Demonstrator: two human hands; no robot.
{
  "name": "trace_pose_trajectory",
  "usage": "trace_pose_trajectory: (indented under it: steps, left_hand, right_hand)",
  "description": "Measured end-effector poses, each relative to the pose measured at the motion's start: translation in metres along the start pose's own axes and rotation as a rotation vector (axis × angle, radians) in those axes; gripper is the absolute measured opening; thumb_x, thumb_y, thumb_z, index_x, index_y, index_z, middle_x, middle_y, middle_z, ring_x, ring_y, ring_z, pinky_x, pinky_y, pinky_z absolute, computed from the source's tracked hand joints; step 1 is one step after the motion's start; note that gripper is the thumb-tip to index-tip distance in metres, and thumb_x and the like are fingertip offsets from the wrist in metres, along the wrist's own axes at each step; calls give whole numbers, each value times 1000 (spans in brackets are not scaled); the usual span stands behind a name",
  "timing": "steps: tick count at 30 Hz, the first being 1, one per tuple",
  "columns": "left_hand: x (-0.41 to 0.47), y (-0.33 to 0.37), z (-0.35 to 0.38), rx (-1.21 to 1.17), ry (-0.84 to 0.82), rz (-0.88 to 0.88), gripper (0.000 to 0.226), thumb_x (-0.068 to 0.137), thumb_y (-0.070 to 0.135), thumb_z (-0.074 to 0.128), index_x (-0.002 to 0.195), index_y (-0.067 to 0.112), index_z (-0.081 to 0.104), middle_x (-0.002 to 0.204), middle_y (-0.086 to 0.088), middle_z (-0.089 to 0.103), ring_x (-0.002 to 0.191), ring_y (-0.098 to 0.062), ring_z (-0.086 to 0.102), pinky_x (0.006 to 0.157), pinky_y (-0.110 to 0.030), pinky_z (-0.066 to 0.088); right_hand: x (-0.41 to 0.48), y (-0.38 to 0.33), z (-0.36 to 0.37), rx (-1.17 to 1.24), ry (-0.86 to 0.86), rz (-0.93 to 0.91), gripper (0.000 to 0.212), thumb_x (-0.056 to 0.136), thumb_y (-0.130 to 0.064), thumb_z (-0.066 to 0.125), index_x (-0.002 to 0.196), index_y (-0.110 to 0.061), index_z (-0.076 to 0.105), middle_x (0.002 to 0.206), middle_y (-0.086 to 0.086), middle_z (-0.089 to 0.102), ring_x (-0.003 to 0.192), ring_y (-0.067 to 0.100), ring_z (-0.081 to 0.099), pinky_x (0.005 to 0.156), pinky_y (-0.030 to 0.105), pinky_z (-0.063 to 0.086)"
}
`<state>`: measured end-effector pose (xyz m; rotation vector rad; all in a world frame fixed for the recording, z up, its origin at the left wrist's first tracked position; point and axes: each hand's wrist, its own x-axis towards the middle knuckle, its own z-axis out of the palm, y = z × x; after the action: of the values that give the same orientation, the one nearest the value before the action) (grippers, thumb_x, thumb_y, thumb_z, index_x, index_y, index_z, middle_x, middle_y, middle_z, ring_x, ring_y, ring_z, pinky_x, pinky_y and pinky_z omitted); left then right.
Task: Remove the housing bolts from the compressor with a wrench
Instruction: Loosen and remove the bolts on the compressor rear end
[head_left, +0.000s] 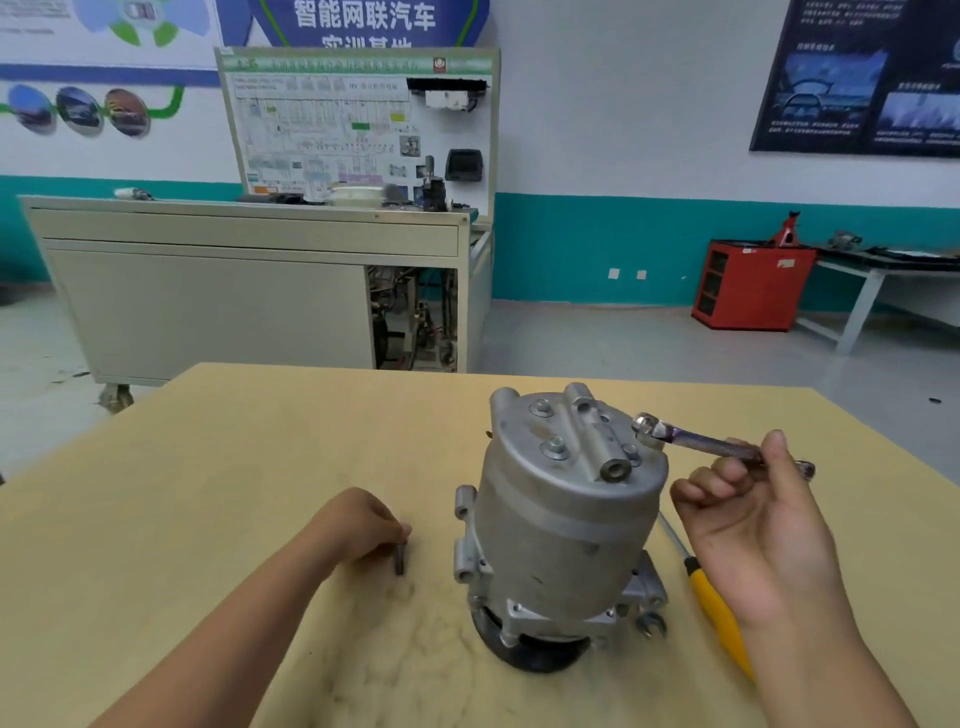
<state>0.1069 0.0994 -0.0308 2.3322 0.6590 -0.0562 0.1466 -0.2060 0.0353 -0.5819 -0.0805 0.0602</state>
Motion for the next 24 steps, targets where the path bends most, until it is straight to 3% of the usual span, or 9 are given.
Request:
trace_pose_trajectory:
  steps: [5, 10, 15, 20, 22, 24]
  left_hand:
    - [9, -5, 11, 103, 106, 27, 32, 87, 36, 65, 63, 15, 65, 61, -2, 53, 57, -14, 46, 48, -23, 32]
    - [10, -9, 21, 103, 198, 87, 25, 88, 38, 64, 69, 23, 61, 69, 7, 60, 65, -7, 53, 50, -19, 35]
    - [9, -14, 28, 86, 262, 126, 28, 90, 42, 61, 70, 21, 61, 72, 7, 62, 66, -7, 53, 51, -22, 34]
    - [-3, -10, 33, -19, 365, 100, 25, 95, 37, 54, 99, 14, 64, 102, -7, 69, 92, -24, 59, 75, -30, 41]
    - [-15, -1, 33, -153, 463, 193, 25, 96, 28, 53, 108, 9, 64, 109, -10, 67, 104, -28, 58, 88, -36, 43]
    - [-36, 18, 31, -349, 554, 339, 21, 97, 24, 51, 110, 13, 63, 113, -6, 63, 110, -25, 55, 92, -38, 41]
  right_hand:
    - [-13, 2, 3, -2, -46, -17, 35, 81, -35, 49, 56, -16, 65, 44, -5, 32, 39, 8, 30, 36, 16, 28]
    - [-23, -6, 11, -16, -35, -44, 41, 93, -22, 42, 61, -11, 65, 49, -2, 44, 41, 9, 40, 38, 14, 35]
    - [-38, -19, 13, -264, -15, -218, 26, 97, -17, 43, 74, -9, 50, 49, 1, 55, 42, 10, 49, 41, 15, 39]
    - [-57, -23, 14, -554, -76, -397, 24, 98, -11, 43, 76, -3, 49, 57, 14, 66, 47, 19, 61, 45, 21, 49]
    - [-62, -23, 15, -628, -83, -435, 25, 98, -11, 43, 75, -1, 50, 59, 16, 67, 49, 22, 63, 46, 23, 51]
    - [-66, -24, 17, -675, -79, -461, 27, 98, -12, 44, 74, 0, 51, 59, 17, 67, 48, 24, 63, 46, 24, 52]
